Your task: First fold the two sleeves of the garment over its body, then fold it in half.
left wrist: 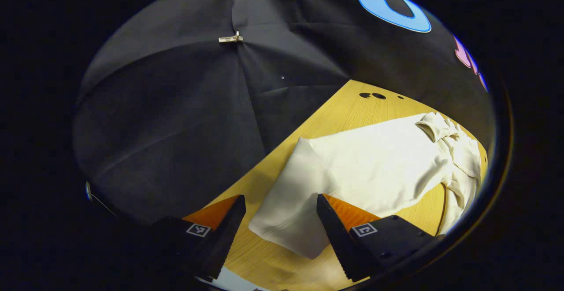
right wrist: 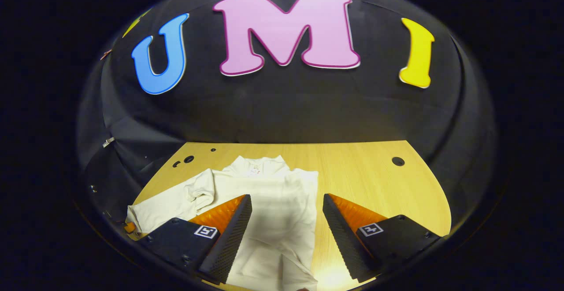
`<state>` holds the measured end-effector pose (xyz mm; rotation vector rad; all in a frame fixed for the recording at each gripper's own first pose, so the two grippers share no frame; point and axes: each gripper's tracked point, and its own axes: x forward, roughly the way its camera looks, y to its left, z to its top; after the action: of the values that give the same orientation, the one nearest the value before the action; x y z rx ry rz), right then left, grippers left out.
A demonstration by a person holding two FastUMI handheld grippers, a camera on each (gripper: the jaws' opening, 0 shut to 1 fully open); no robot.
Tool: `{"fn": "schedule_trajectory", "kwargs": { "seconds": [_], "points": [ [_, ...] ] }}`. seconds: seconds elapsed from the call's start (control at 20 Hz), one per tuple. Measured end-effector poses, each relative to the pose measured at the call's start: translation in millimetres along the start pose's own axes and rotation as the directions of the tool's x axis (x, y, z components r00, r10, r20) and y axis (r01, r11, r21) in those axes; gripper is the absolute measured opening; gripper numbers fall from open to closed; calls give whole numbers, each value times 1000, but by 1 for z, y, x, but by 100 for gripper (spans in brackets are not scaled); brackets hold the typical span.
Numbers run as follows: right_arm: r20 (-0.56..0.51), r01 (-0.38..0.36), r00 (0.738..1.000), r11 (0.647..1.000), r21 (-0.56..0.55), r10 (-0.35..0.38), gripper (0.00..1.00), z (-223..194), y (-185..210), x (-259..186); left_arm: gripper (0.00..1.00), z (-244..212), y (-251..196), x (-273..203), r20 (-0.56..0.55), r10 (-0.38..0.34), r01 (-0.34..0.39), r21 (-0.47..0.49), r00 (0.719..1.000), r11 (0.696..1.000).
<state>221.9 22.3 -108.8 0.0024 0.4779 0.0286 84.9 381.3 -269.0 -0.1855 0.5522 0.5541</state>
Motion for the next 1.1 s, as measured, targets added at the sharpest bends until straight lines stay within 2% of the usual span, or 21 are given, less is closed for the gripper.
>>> {"fn": "schedule_trajectory", "kwargs": {
  "seconds": [0.3,0.4,0.55,0.7,0.75,0.85,0.95,1.1],
  "points": [
    [6,74,997,994,84,-74,99,-10,-48,-30,90,-9,-12,2,-35,-39,38,-44,999,998],
    [-17,84,996,991,101,-83,99,-23,-61,-40,73,-8,-25,2,-40,-69,68,-26,997,997],
    [-30,117,993,984,137,-113,99,-36,-86,-50,30,-7,-40,1,-36,-86,86,0,996,996],
    [-35,154,988,967,203,-151,99,-46,-113,-63,18,-8,-53,-5,-65,-109,108,-32,992,994],
    [-36,170,985,961,220,-166,99,-49,-123,-67,10,-8,-55,-6,-79,-111,108,-42,991,993],
    [-35,200,980,948,246,-198,99,-52,-141,-74,7,-8,-63,-8,-108,-125,120,-54,986,991],
    [-30,224,974,937,269,-224,99,-54,-155,-80,6,-2,-82,-14,-111,-188,179,-82,976,980],
    [-26,258,965,924,284,-261,99,-56,-178,-91,6,18,-91,-14,-94,-196,188,-83,976,979]
  ]
}}
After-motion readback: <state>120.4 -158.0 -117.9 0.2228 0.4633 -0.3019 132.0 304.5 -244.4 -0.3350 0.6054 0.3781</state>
